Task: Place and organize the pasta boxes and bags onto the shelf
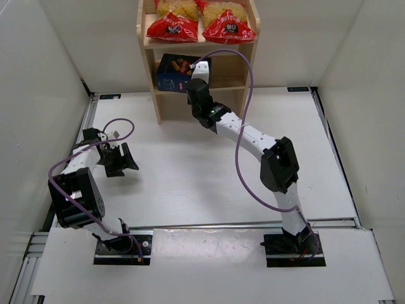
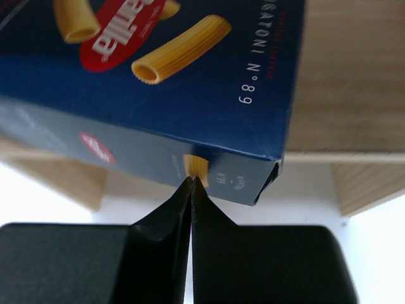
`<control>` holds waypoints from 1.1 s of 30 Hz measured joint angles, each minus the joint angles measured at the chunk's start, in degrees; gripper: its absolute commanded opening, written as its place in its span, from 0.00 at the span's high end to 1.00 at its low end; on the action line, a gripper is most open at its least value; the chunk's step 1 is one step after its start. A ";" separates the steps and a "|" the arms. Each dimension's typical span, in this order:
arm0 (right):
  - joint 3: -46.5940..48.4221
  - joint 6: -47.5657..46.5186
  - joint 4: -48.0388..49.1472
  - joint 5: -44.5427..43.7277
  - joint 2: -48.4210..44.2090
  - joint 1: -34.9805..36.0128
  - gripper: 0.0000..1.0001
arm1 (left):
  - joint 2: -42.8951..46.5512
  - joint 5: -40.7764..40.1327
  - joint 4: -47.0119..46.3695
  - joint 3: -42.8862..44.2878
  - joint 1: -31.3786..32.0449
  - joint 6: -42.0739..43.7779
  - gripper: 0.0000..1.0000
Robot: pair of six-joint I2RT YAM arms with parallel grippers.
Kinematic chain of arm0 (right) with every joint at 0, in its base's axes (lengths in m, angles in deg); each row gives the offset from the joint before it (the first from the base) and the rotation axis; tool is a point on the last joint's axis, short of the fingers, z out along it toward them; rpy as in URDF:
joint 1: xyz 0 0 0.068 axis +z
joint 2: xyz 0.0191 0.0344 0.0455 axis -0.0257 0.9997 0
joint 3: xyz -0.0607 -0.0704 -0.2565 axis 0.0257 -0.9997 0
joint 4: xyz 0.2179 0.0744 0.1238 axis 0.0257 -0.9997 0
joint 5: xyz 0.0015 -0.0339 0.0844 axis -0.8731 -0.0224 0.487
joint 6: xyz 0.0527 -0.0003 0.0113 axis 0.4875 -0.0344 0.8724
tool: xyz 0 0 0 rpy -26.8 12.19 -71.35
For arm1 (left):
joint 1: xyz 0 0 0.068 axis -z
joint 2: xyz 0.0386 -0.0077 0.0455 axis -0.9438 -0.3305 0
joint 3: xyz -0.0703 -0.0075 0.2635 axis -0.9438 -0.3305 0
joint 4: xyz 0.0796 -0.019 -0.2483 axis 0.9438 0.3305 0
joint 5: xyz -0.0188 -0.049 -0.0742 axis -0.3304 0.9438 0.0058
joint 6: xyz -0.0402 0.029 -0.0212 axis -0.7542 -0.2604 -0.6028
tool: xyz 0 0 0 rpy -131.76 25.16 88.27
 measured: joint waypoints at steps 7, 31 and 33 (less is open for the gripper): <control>3.98 -2.80 3.41 -1.33 3.19 -2.82 1.00 | 0.00 -0.72 0.20 0.00 0.00 0.02 0.18; -47.01 10.93 -24.59 -0.79 -50.84 13.16 0.13 | 3.17 -8.22 2.62 1.38 0.00 0.02 0.18; -48.06 14.84 -35.63 -1.36 -51.87 13.05 0.00 | 4.26 -9.57 2.97 1.36 0.00 0.02 0.18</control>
